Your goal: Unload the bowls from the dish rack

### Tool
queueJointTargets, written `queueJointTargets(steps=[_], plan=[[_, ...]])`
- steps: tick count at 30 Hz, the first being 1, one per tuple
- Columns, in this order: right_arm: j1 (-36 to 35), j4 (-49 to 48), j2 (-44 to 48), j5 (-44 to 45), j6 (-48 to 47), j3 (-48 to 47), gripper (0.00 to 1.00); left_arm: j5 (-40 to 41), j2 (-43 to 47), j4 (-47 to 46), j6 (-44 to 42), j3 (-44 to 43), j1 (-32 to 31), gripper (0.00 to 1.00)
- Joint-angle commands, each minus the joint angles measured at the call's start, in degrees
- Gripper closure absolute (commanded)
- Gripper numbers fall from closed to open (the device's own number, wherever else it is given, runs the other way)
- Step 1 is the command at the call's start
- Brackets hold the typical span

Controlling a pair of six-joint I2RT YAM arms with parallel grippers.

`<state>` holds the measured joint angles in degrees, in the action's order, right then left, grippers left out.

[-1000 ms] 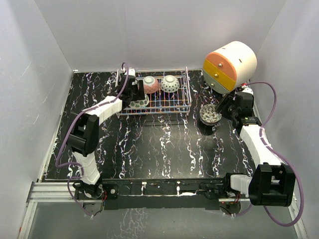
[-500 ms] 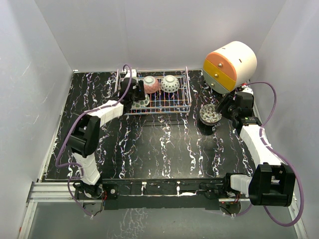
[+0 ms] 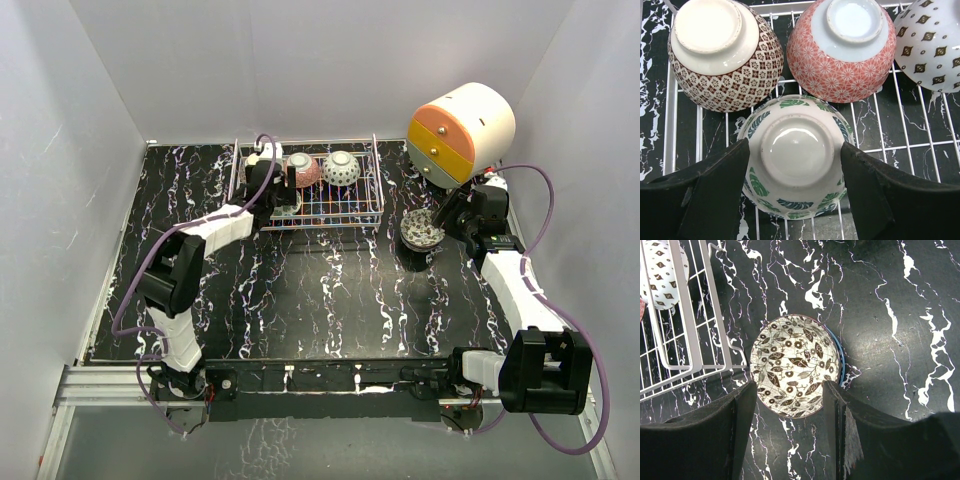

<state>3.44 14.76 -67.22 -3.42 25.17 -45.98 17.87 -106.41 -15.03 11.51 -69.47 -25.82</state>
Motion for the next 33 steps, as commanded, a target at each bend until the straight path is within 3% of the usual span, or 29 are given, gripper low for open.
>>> queueJointTargets(steps=[1,12,20,25,31,33], plan=[[0.06,-3.38,0.29,-0.49,-0.76,0.14,0.42,4.15,2.33,0.35,-3.16,0.29,-1.72,0.28],[-0.01,-3.36,0.40,-0.50,-0.82,0.29,0.42,4.39,1.83,1.26,-3.81,-0.53,-2.43,0.26],[0.06,-3.51,0.26,-0.51,-0.91,0.62,0.42,3.45,1.92,1.24,-1.58,0.41,-2.48,0.33],[0.00,-3.61,0.18,-0.62,-0.91,0.55,0.42,3.65,1.67,1.80,-1.91,-0.15,-2.45,0.43],[0.02,-3.63,0.16,-0.90,-0.91,0.49,0.42,3.76,1.86,1.99,-2.14,-0.14,-2.48,0.69],[0.07,-3.48,0.25,-1.03,-0.91,0.25,0.42,3.67,1.99,2.06,-2.06,-0.14,-2.48,0.72]])
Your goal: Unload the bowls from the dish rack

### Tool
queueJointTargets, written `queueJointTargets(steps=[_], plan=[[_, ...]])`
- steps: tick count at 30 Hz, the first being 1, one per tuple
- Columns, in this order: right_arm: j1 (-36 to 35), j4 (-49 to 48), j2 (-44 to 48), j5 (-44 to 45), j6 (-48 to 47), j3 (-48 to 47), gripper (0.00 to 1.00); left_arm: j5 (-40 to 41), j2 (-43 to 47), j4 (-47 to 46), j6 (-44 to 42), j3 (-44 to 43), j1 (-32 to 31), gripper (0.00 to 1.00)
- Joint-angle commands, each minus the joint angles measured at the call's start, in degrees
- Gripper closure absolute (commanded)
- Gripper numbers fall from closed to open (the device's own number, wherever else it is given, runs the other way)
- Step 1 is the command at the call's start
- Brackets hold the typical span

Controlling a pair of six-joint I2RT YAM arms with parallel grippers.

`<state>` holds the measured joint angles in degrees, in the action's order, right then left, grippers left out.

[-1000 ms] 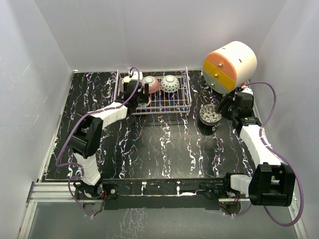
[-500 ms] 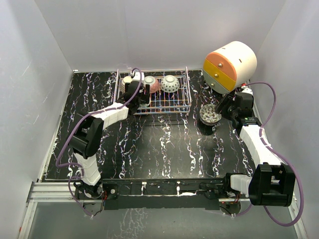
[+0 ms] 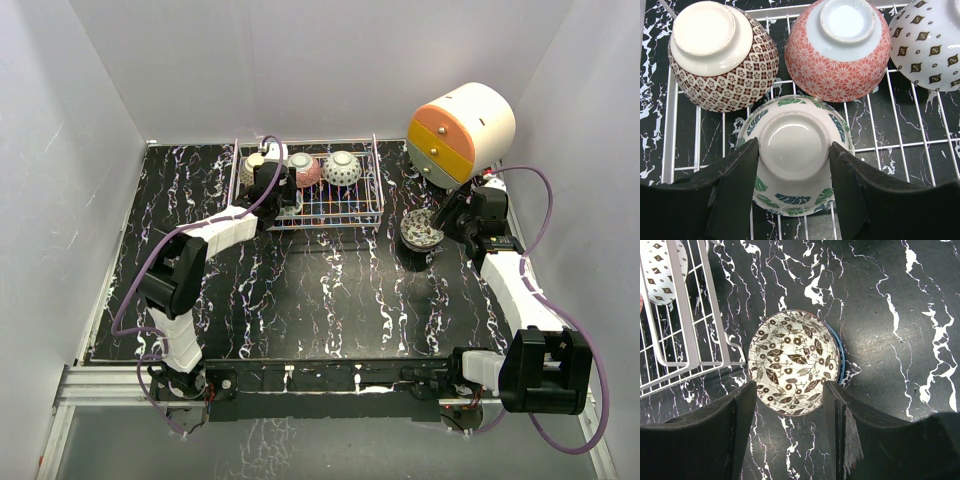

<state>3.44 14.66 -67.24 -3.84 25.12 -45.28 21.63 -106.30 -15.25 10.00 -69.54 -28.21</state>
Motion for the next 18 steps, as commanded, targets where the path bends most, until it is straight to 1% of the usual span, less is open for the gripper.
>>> queueJointTargets(steps=[1,9,18], plan=[[0.02,-3.22,0.37,-0.64,-0.87,-0.62,0.42,-0.07,1.91,2.31,-0.51,-0.07,-0.09,0.73],[0.06,-1.53,1.60,-1.34,-1.05,-3.11,0.42,-0.60,3.97,3.41,0.32,-1.70,-0.09,0.73],[0.05,-1.88,1.54,-3.04,-0.23,-4.01,0.42,-1.23,7.84,4.55,0.65,-3.01,-0.09,0.74]])
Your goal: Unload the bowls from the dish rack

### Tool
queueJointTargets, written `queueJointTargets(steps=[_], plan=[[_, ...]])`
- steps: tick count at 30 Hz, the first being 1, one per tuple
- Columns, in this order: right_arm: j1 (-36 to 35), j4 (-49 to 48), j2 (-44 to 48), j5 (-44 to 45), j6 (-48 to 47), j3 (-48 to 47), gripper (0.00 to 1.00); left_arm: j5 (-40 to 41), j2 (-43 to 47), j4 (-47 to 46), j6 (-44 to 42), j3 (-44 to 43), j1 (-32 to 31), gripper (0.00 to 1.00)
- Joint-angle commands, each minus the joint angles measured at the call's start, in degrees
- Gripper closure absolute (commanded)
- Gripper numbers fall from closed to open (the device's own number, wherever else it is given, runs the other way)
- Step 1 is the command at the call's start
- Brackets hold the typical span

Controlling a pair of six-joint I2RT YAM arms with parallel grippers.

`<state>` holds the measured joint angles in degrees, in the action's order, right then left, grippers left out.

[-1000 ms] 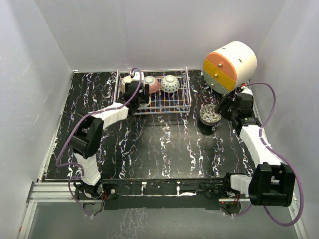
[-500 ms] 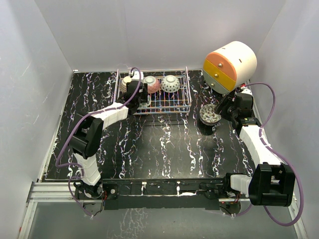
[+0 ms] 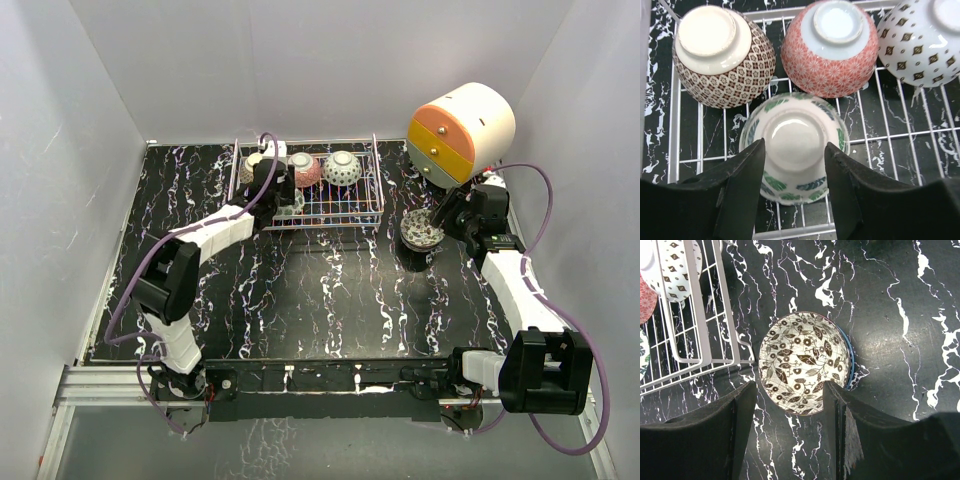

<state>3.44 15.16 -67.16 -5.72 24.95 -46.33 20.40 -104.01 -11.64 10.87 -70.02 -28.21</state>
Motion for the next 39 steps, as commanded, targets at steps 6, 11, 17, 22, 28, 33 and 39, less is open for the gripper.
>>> queueJointTargets(steps=[6,11,17,22,28,33,39], plan=[[-0.06,-3.12,1.37,-3.89,0.83,-4.69,0.42,-0.49,6.69,0.87,-0.36,-3.32,-0.09,0.74],[-0.01,-2.86,1.00,-4.83,0.98,-6.31,0.42,-0.62,4.34,3.06,-1.10,-5.25,-0.09,0.52],[-0.07,-2.72,1.24,-4.70,0.89,-5.25,0.42,-0.37,2.05,2.51,-0.80,-3.95,-0.10,0.35],[-0.04,-2.76,1.15,-4.46,0.63,-4.14,0.42,-0.89,1.29,1.92,-0.08,-2.30,-0.09,0.35],[-0.02,-2.94,0.97,-4.87,0.54,-3.73,0.42,-0.47,0.69,1.70,0.16,-1.50,-0.07,0.35],[-0.02,-3.03,0.91,-4.75,0.63,-3.34,0.42,-0.74,-0.89,2.26,0.11,-1.96,-0.09,0.31],[-0.06,-3.03,0.80,-4.67,0.58,-3.29,0.42,-0.72,-2.26,2.47,0.11,-2.54,-0.05,0.22]])
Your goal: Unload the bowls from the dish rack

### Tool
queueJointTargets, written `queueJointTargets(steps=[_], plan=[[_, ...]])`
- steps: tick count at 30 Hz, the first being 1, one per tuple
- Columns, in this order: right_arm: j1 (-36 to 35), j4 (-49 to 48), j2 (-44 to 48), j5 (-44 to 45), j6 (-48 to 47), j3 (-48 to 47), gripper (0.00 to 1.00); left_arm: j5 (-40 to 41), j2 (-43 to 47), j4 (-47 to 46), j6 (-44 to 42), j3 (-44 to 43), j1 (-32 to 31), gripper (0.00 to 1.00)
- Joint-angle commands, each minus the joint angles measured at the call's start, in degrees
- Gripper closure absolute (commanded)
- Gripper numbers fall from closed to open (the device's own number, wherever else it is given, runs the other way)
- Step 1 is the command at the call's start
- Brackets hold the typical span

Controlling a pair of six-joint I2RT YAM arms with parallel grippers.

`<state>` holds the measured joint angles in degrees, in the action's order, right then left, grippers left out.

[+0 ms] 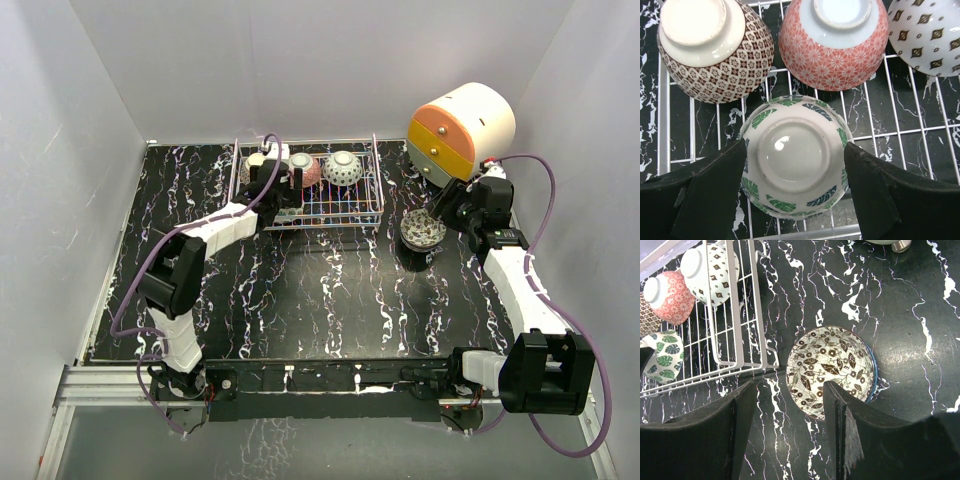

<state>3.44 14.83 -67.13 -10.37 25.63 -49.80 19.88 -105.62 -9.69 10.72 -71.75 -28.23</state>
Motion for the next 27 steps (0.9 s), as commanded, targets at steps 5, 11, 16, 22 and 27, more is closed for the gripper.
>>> queueJointTargets(steps=[5,11,16,22,27], plan=[[-0.02,-2.94,0.43,-0.09,-0.06,0.61,0.42,0.02,-1.46,1.16,0.09,-1.31,-0.07,0.23],[-0.02,-3.05,0.39,0.00,-0.14,0.67,0.42,0.10,-1.49,1.17,0.26,-1.00,-0.02,0.39],[-0.06,-3.10,0.10,-0.07,-0.14,0.58,0.42,0.50,-1.02,1.08,0.35,-0.65,-0.06,0.67],[-0.04,-2.95,0.16,-0.85,-0.07,-0.44,0.42,0.34,-0.37,1.26,0.36,-0.84,-0.07,0.80],[-0.34,-2.23,0.68,-1.91,0.35,-3.87,0.42,-0.38,1.01,1.91,0.34,-2.09,-0.07,0.87]])
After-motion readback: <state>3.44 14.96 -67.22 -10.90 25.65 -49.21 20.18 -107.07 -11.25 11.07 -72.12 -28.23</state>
